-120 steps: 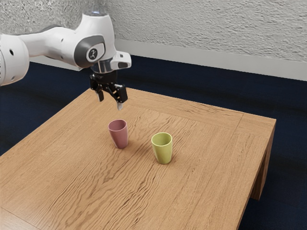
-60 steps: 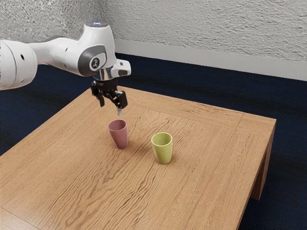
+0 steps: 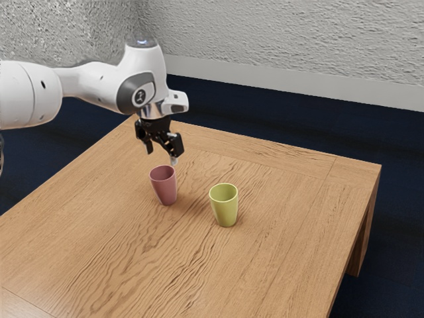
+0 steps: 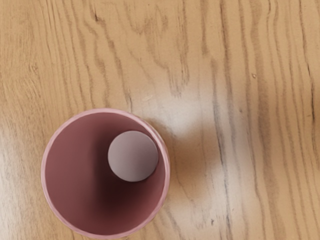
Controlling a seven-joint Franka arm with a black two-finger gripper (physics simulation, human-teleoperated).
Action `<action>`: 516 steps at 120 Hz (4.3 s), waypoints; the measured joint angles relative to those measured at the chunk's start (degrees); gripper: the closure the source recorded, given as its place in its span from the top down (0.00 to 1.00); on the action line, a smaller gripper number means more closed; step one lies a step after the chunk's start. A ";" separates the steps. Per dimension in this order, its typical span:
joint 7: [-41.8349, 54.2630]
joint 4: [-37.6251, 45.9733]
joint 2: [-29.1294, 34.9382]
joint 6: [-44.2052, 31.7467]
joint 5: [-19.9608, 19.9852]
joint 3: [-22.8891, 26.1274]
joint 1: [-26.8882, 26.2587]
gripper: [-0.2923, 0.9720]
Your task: Place the left cup onto the right cup
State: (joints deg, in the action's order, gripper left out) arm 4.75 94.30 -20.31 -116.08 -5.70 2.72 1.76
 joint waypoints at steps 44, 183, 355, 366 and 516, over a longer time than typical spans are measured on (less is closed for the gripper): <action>0.25 -0.31 -2.47 -2.09 0.15 0.00 0.08 0.77; 0.62 0.17 -7.62 -8.42 0.90 -0.15 0.00 0.76; 0.71 2.84 -8.49 -12.58 2.50 -0.70 0.00 0.44; 0.71 2.84 -8.67 -12.71 2.48 -0.76 0.04 0.40; -0.69 2.85 -7.87 -12.90 1.49 -1.07 0.00 0.15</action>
State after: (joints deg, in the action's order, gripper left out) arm 4.06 97.15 -28.18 -128.98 -4.20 1.65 1.75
